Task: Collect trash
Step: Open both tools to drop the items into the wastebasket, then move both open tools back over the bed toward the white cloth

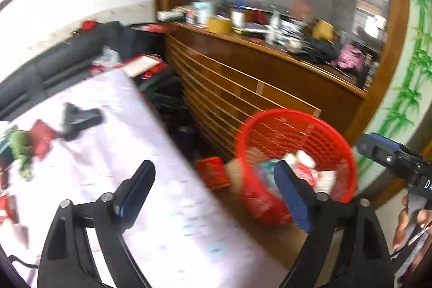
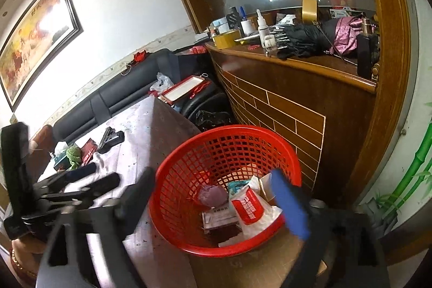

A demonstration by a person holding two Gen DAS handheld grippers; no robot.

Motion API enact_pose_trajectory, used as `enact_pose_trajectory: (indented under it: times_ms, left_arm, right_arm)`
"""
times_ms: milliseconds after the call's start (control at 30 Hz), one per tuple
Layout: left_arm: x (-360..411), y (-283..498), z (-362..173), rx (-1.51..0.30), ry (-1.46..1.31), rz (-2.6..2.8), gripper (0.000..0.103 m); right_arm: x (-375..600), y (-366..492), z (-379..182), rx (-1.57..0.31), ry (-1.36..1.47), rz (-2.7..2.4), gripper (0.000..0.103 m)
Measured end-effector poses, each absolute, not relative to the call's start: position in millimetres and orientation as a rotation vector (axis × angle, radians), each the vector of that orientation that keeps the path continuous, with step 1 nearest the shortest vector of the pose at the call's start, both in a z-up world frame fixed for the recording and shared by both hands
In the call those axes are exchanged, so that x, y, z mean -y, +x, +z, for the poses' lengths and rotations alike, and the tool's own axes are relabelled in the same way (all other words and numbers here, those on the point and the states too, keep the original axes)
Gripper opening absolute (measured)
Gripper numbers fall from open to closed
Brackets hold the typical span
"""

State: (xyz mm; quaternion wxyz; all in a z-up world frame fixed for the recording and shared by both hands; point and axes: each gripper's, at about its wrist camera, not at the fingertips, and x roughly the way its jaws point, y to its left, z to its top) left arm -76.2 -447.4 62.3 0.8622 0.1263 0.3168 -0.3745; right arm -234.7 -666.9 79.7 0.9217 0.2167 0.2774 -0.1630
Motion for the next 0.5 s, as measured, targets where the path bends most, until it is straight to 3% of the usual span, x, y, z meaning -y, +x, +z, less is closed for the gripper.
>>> enact_pose_trajectory:
  times_ms: [133,500]
  left_arm:
    - [404.8,-70.0,74.2,-0.609,0.250,-0.674,0.094]
    - [305.6,-59.3,72.3,-0.568,0.208,-0.482,0.098]
  right_arm:
    - [654.9,-225.9,79.8,-0.578,0.452,-0.310,0.103]
    - [593.2,-188.3,86.8,-0.585,0.351,-0.236,0.103]
